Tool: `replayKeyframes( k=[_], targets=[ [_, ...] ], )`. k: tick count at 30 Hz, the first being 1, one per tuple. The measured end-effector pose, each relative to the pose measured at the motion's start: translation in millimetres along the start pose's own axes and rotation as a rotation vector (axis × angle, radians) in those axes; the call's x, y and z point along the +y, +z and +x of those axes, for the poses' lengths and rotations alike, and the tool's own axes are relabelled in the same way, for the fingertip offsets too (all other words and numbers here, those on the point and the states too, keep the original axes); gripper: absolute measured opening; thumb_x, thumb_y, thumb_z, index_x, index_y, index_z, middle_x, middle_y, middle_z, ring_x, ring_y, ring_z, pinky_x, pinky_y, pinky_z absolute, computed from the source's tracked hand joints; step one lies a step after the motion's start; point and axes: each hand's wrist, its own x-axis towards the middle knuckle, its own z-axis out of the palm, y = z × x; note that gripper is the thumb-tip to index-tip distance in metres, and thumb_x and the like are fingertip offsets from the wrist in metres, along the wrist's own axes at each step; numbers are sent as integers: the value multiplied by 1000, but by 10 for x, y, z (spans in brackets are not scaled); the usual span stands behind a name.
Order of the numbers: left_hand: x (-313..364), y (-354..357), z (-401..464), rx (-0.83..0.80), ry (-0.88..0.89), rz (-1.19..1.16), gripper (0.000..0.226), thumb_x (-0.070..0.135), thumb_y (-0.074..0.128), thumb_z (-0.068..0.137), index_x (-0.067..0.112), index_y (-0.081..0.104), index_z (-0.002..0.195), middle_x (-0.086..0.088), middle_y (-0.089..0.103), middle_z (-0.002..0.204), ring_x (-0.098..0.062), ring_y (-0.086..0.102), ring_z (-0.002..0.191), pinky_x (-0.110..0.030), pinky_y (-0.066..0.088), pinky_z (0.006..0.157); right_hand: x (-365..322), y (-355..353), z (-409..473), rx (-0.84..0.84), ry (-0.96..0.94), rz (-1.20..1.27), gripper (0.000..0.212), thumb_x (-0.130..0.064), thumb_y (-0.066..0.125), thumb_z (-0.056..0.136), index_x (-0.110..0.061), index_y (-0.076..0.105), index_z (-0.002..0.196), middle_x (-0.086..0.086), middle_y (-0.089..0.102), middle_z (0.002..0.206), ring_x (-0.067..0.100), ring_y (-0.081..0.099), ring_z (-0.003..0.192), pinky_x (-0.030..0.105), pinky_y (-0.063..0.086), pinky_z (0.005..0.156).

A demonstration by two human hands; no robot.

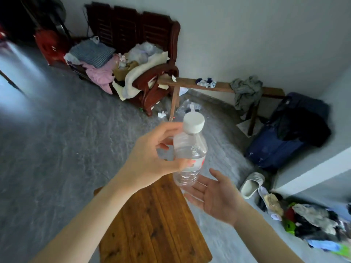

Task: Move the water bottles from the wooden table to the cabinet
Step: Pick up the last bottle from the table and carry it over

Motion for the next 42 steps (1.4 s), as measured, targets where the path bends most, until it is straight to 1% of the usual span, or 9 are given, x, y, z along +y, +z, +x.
replayKeyframes(
  k=[2, 6, 11, 13, 18, 23, 31, 38, 42],
  targets=[
    [300, -58, 19, -33, 40, -6, 67, 34, 92, 72, 36, 57, 130, 20, 70, 122, -7, 68, 114, -36, 58, 96, -44, 86, -321, -10, -47, 13, 60, -46, 33, 102, 0, 55, 135, 19, 63, 133, 30, 65, 118, 41, 60, 86],
    [800, -61, 33, -91, 128, -37, 65, 46, 86, 71, 42, 56, 128, 24, 69, 121, -4, 67, 114, -26, 57, 94, -39, 156, -851, -1, -127, 13, 62, -47, 32, 102, 1, 56, 135, 19, 64, 132, 30, 67, 114, 40, 57, 91],
    [1242, 92, 142, -256, 244, -64, 73, 54, 83, 69, 38, 56, 135, 19, 69, 125, -11, 66, 117, -38, 58, 98, 70, 92, -1437, 78, -272, 103, 64, -47, 31, 103, 2, 56, 134, 22, 64, 130, 33, 62, 122, 43, 51, 100],
    [1400, 201, 178, -315, 299, -87, 76, 57, 83, 68, 38, 56, 136, 18, 69, 126, -11, 67, 117, -38, 57, 99, 160, 51, -1680, 108, -343, 159, 63, -48, 32, 103, 2, 55, 134, 22, 65, 128, 33, 62, 122, 43, 54, 96],
    [1879, 595, 66, -475, 430, -186, 63, 49, 86, 67, 52, 56, 122, 29, 69, 116, -1, 68, 107, -16, 57, 84, 464, -171, -2291, 240, -506, 290, 61, -47, 32, 104, 2, 56, 131, 20, 69, 123, 32, 69, 109, 41, 57, 88],
    [2399, 1054, -251, -658, 518, -282, 67, 49, 87, 68, 42, 60, 129, 16, 72, 119, -14, 71, 104, -39, 58, 91, 921, -471, -2901, 324, -658, 431, 60, -46, 33, 102, 1, 55, 134, 19, 68, 125, 32, 73, 100, 41, 60, 85],
    [3284, 1861, -1100, -948, 668, -395, 79, 44, 93, 61, 29, 62, 133, 10, 75, 115, -11, 74, 89, -24, 58, 78, 2013, -770, -4031, 381, -915, 624, 58, -41, 44, 96, 3, 58, 131, 20, 68, 121, 32, 71, 96, 43, 53, 92],
    [4238, 2384, -2570, -1207, 837, -507, 65, 35, 83, 64, 34, 60, 124, 10, 73, 108, 1, 73, 77, -18, 58, 69, 3452, -880, -5127, 560, -1165, 794, 64, -47, 29, 102, 3, 56, 133, 20, 67, 126, 31, 69, 108, 40, 56, 89],
    [4635, 2528, -3524, -1378, 864, -585, 76, 30, 82, 64, 17, 60, 136, 8, 73, 105, 3, 72, 73, -14, 55, 62, 4344, -798, -5617, 606, -1313, 903, 61, -47, 38, 100, 2, 54, 133, 22, 67, 125, 34, 72, 100, 41, 57, 87]
  ],
)
